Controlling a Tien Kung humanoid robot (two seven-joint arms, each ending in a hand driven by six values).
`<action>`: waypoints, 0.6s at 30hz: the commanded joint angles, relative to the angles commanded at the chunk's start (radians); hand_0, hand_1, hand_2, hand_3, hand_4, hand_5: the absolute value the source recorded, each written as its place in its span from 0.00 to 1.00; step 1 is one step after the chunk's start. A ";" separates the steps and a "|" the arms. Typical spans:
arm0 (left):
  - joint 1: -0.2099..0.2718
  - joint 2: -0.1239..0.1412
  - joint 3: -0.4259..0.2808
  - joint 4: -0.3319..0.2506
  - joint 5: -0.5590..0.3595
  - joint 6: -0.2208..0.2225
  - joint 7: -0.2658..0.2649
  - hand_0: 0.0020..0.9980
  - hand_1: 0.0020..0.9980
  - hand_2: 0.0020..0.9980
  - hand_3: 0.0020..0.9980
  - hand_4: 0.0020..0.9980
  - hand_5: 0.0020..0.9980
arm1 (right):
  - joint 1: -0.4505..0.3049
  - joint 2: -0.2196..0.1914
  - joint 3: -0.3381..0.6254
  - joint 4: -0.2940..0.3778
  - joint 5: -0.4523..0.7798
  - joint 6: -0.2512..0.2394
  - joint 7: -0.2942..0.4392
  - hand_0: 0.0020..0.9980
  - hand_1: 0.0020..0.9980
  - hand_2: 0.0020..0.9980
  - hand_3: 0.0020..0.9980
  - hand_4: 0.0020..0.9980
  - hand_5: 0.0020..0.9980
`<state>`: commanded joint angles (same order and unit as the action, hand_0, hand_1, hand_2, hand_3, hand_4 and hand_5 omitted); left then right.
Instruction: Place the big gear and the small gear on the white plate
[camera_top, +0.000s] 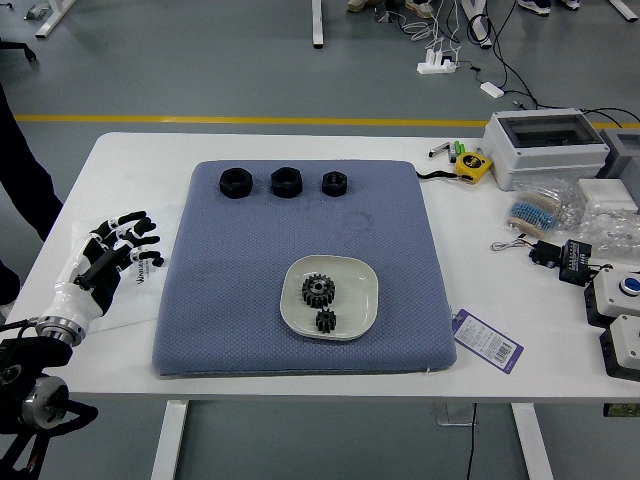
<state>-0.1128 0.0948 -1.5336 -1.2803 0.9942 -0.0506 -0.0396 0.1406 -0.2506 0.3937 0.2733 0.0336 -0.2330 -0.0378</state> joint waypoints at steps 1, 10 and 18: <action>0.000 0.000 -0.001 -0.001 0.000 0.000 -0.001 0.45 0.56 0.60 0.61 0.93 0.41 | 0.000 0.000 0.000 0.000 -0.001 0.000 0.000 0.65 0.65 0.73 0.58 0.84 0.68; -0.003 -0.003 -0.006 -0.006 0.008 -0.003 -0.005 0.46 0.56 0.60 0.62 0.93 0.41 | 0.000 0.000 0.001 0.000 -0.003 0.000 -0.001 0.65 0.65 0.73 0.58 0.84 0.68; -0.002 -0.004 -0.006 -0.006 0.011 -0.003 -0.006 0.46 0.56 0.60 0.62 0.93 0.42 | 0.000 0.000 0.000 0.000 -0.002 0.001 -0.001 0.65 0.65 0.73 0.58 0.84 0.68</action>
<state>-0.1147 0.0905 -1.5399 -1.2864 1.0052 -0.0535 -0.0457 0.1406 -0.2506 0.3940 0.2734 0.0314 -0.2323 -0.0388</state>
